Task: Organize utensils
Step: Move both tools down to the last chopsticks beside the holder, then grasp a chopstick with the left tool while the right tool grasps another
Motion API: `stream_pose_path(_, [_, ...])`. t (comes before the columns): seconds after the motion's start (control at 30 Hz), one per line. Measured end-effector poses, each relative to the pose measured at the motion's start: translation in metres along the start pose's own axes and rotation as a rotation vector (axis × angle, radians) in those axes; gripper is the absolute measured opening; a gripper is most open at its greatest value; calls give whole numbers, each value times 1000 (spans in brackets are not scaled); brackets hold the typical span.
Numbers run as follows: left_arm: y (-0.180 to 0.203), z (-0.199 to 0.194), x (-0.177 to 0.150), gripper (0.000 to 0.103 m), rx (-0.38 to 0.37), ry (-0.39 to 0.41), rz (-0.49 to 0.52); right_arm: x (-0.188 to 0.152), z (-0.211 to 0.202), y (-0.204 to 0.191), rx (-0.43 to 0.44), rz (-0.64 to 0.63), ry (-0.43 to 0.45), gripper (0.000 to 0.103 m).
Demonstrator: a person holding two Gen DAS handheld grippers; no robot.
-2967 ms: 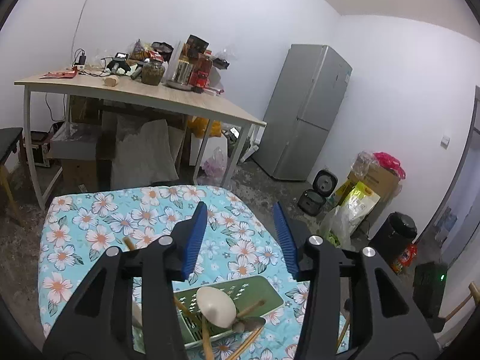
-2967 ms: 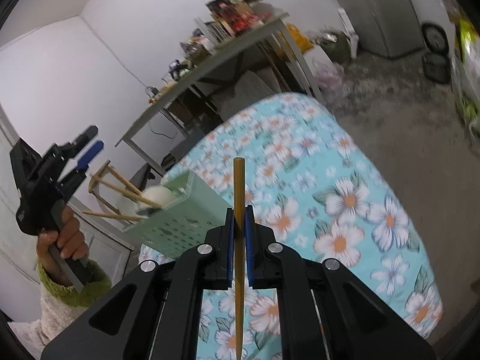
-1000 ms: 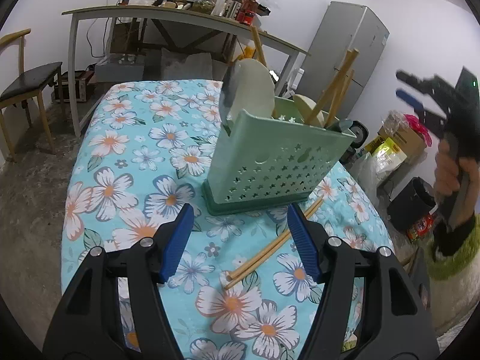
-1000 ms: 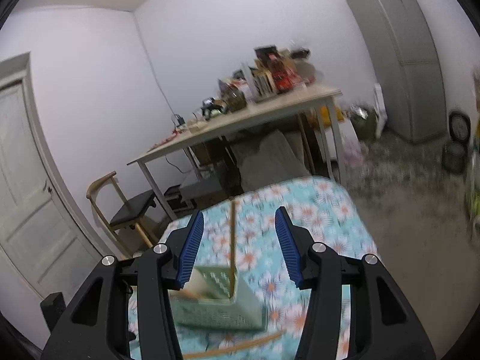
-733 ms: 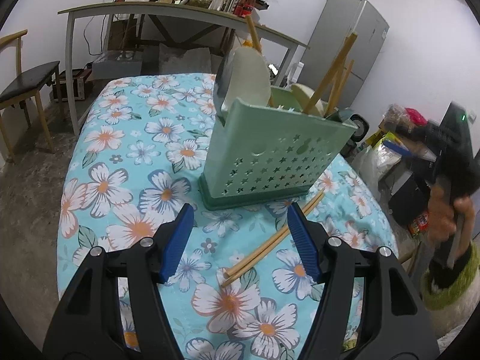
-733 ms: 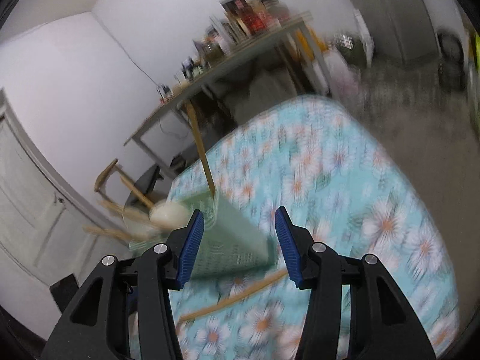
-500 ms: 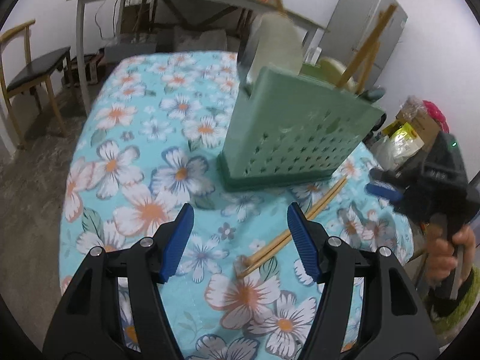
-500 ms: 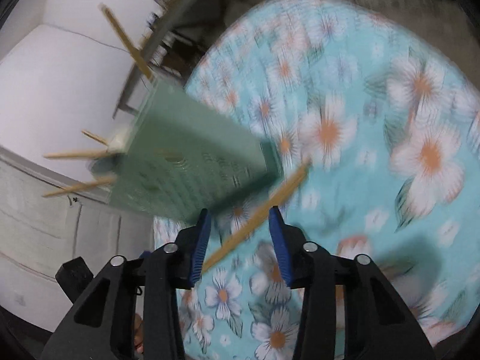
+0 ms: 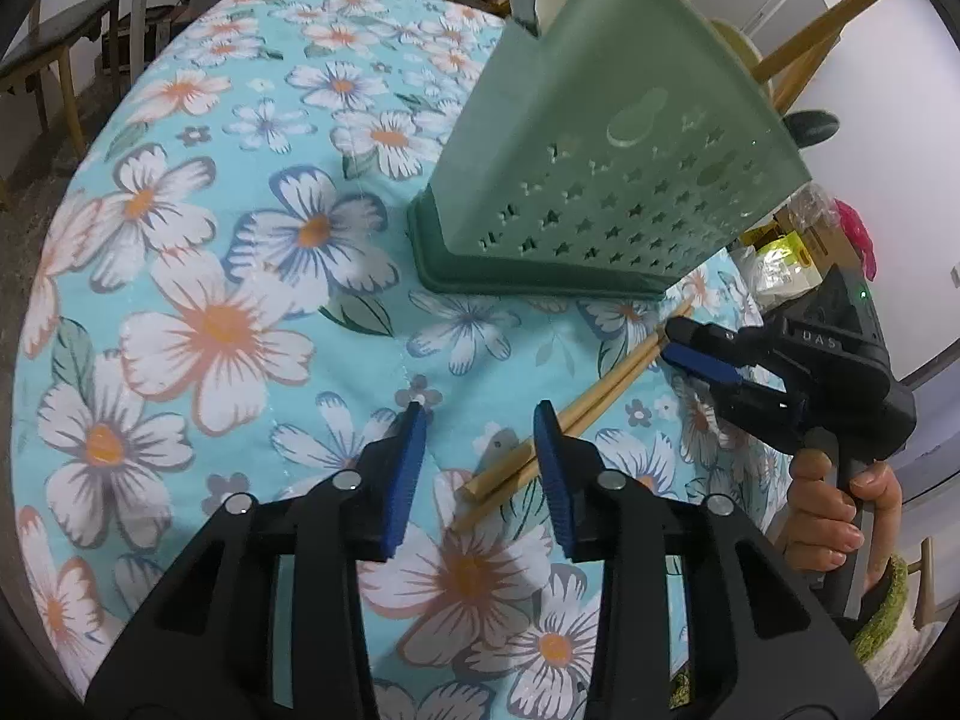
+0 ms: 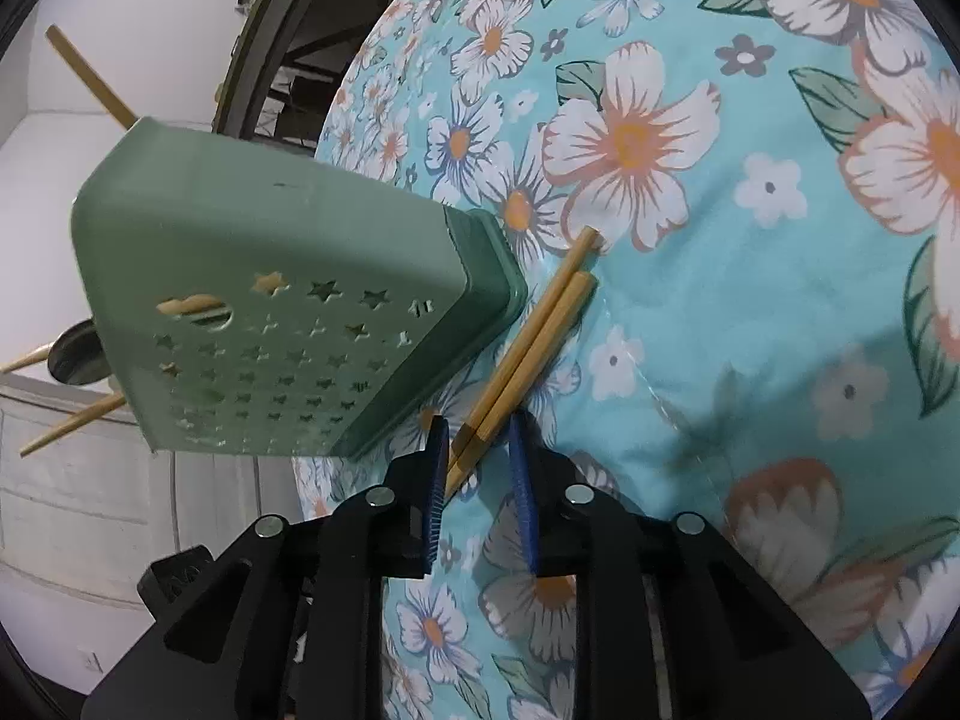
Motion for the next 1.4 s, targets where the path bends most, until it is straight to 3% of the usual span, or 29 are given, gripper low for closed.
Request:
stream_pose_path(0.27, [13, 8, -5, 28, -67, -59, 15, 7, -4, 1, 22, 10, 16, 11])
stream_pose_path(0.7, [37, 29, 0, 30, -5, -98, 132, -2, -49, 34, 9, 24, 29, 11])
stream_pose_path(0.87, [51, 46, -2, 30, 72, -137, 225, -1, -66, 51, 2, 49, 46, 11])
stream_pose_path(1.03, [61, 56, -4, 20, 141, -140, 296, -1, -72, 61, 2, 61, 56, 11])
stream_pose_path(1.4, [79, 58, -30, 9, 106, -190, 353, -3, -75, 63, -7, 43, 48, 11])
Point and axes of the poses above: each gripper's, at about its wrist camera, not at the fingertips, and z roughly the way its jaws point, y to its right, x to its top, the point moved 2 cm from there along z, roughly the way its jaws point, and after that the axes turned 11 degrees about -x, right-handed, at the moved point
